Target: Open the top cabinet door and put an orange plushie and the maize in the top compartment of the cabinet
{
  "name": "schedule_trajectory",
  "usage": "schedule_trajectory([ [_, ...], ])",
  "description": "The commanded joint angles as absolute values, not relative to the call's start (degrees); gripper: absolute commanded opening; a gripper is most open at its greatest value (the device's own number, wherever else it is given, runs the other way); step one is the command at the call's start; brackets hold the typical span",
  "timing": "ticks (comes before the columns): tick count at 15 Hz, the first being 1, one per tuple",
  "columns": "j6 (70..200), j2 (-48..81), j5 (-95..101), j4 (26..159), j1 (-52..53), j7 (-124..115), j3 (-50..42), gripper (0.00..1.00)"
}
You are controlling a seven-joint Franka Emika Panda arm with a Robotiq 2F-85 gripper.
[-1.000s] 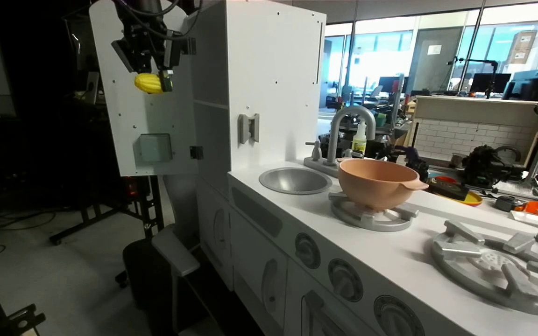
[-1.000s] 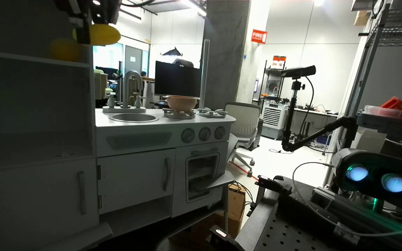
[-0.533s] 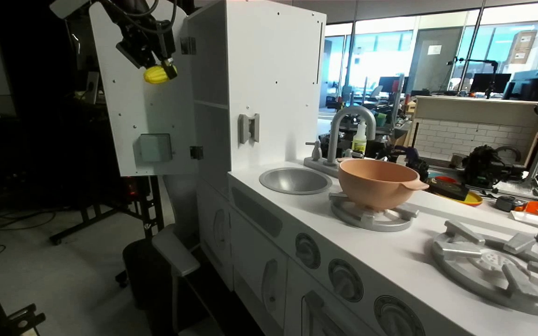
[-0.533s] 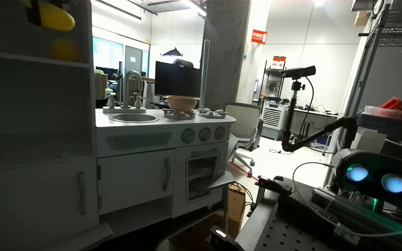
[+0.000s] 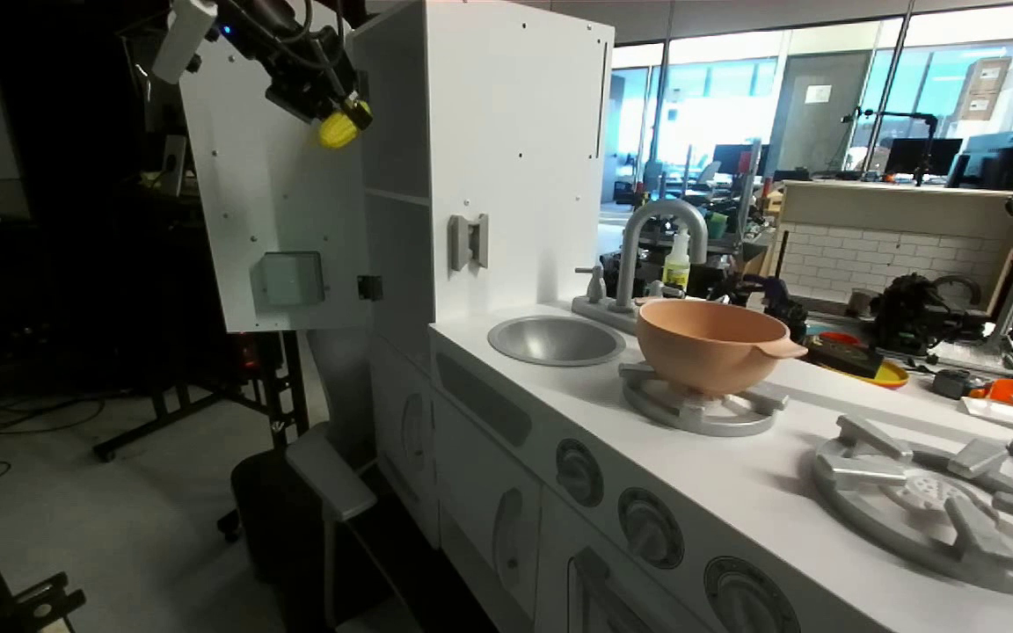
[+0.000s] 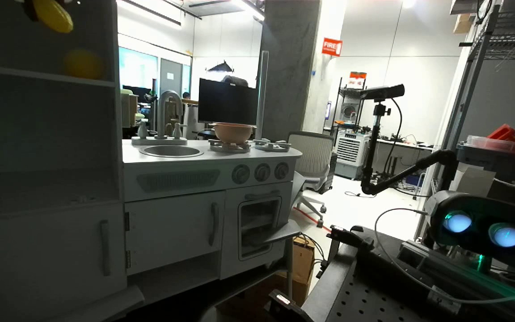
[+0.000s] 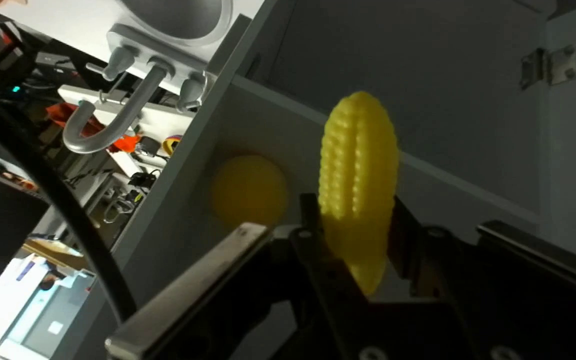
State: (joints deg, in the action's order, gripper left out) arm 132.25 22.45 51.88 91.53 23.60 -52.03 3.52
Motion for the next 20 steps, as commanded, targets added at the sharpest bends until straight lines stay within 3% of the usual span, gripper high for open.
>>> schedule_trajectory([
  [1, 131.13, 29.0, 60.06, 83.29, 25.2, -60.88, 2.08, 0.09],
  [16, 126.43, 49.71, 64.73, 56.5, 24.36, -63.22, -1.53, 0.09],
  [17, 126.35, 50.52, 64.56, 55.65, 24.13, -63.4, -1.64, 0.58],
  [18, 125.44, 51.32, 64.08, 54.45, 24.14, -62.91, -1.53, 0.6],
  [20, 124.91, 52.6, 64.15, 52.84, 24.04, -62.97, -1.59, 0.73],
])
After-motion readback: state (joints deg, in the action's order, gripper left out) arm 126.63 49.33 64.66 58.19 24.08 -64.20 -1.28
